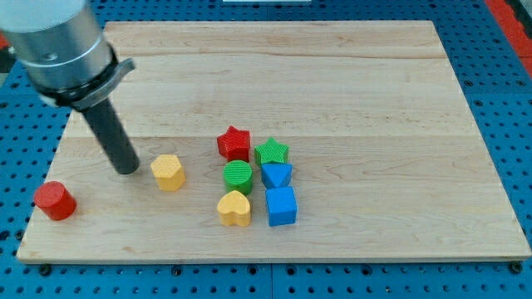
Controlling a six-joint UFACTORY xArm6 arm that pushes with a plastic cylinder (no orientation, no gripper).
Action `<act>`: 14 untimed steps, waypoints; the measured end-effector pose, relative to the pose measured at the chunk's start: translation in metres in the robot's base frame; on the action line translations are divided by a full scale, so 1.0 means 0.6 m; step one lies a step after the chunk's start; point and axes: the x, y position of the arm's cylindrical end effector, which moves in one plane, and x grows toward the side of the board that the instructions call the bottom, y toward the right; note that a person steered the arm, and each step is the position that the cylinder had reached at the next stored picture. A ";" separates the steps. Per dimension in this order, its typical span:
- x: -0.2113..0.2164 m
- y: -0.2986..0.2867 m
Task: Move the red circle into the yellow hexagon
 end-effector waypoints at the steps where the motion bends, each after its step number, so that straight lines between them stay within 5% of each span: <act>1: 0.008 0.070; 3: 0.108 0.084; 5: 0.208 -0.066; 7: 0.074 -0.126; 10: 0.146 -0.216; 12: 0.028 -0.214; 14: 0.030 -0.013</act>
